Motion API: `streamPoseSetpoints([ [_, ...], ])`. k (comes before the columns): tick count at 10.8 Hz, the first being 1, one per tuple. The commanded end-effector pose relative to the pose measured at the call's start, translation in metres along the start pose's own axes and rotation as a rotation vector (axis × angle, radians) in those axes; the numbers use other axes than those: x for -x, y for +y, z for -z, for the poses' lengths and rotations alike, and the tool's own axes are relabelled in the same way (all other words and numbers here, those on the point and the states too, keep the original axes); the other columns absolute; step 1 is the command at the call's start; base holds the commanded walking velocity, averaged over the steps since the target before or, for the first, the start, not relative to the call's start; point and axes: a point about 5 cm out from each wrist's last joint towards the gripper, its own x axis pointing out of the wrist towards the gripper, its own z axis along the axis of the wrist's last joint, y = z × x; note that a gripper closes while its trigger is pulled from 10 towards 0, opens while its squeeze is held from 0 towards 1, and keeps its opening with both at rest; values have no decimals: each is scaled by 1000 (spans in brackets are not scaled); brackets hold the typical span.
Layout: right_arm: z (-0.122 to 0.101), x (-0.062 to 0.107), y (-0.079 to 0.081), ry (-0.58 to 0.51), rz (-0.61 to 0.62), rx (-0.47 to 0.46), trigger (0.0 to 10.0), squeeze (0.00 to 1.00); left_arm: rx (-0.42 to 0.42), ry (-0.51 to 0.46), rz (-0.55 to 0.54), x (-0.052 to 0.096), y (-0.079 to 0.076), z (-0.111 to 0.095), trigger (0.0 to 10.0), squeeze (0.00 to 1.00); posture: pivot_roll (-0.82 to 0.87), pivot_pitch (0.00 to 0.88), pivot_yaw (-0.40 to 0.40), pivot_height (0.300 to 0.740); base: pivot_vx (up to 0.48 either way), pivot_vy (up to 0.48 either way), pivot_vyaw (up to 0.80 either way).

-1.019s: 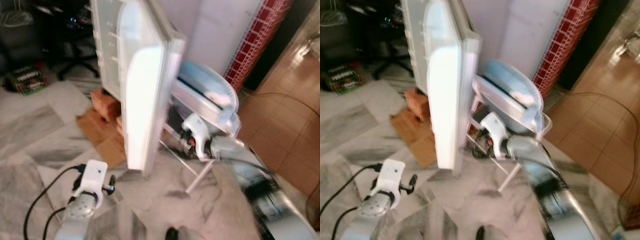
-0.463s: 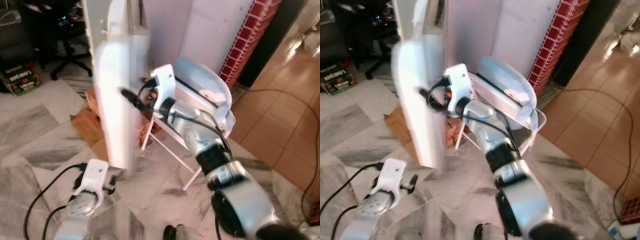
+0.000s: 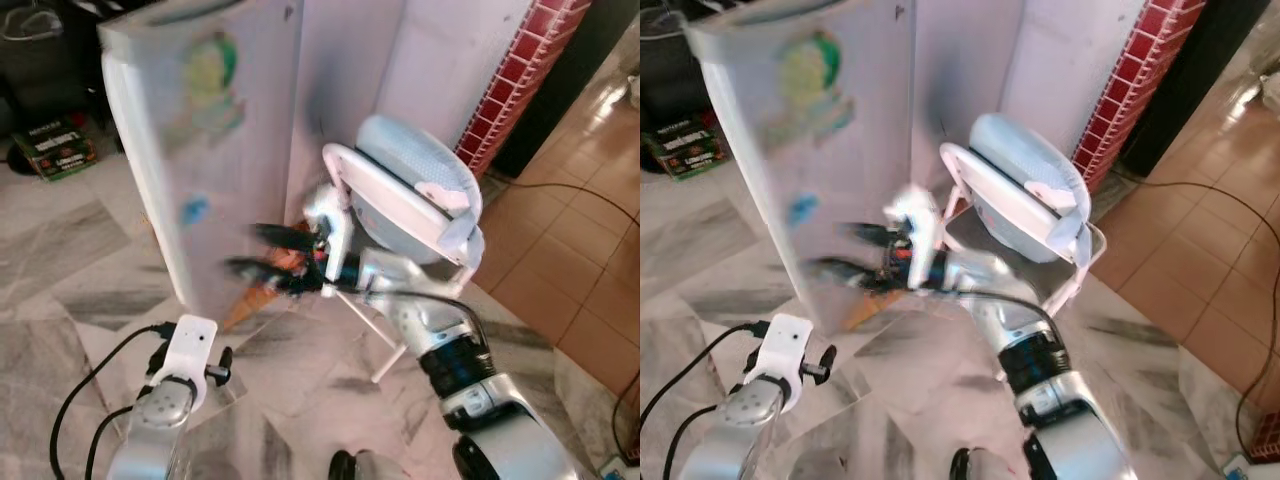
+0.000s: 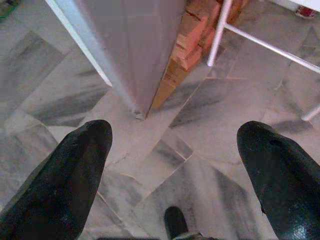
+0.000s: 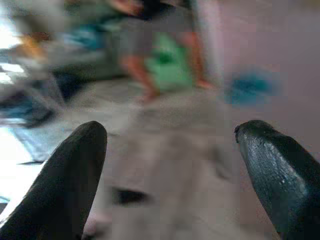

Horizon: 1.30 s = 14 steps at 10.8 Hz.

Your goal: Restocking fridge

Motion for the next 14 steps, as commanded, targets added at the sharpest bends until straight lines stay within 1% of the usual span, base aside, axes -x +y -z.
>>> streamPoseSetpoints([
  [1, -4, 15, -18, -8, 152, 58, 10000, 0, -2, -58, -55, -3, 6, -9, 10000, 0, 207, 79, -84, 740, 0, 0, 0],
  [2, 4, 46, -34, 21, 366, 115, 10000, 0, -15, -160, -178, -4, 18, -23, 10000, 0, 202, 79, -87, 740, 0, 0, 0],
  [3, 6, 61, -41, -8, 491, 124, 10000, 0, 20, -177, -231, -6, 26, -27, 10000, 0, 200, 80, -88, 740, 0, 0, 0],
  [4, 14, 77, -46, -28, 613, 109, 10000, 0, -4, -199, -301, -8, 39, -31, 10000, 0, 190, 78, -85, 740, 0, 0, 0],
  [5, 21, 85, -43, -56, 662, 106, 10000, 0, 17, -209, -319, -11, 49, -33, 10000, 0, 183, 79, -77, 740, 0, 480, -800],
  [6, 22, 86, -42, -61, 669, 114, 10000, 0, 21, -209, -317, -12, 50, -33, 10000, 0, 180, 79, -73, 740, 0, 480, -800],
  [7, 21, 86, -39, -87, 686, 113, 10000, 0, 10, -231, -300, -14, 52, -36, 10000, 0, 173, 80, -64, 740, 0, 480, -431],
  [9, 20, 88, -35, -103, 708, 134, 10000, 0, 25, -240, -329, -16, 54, -36, 10000, 0, 166, 82, -64, 740, 0, 480, 0],
  [11, 20, 94, -39, -94, 747, 142, 10000, 0, 13, -261, -330, -18, 55, -37, 10000, 0, 166, 83, -66, 740, 0, 480, 0],
  [13, 18, 96, -40, -100, 761, 144, 10000, 0, 11, -286, -318, -19, 57, -37, 10000, 0, 166, 83, -66, 740, 0, 478, 0],
  [14, 19, 96, -39, -98, 764, 147, 10000, 0, 60, -278, -327, -20, 61, -37, 10000, 0, 164, 82, -67, 740, 0, 450, 0],
])
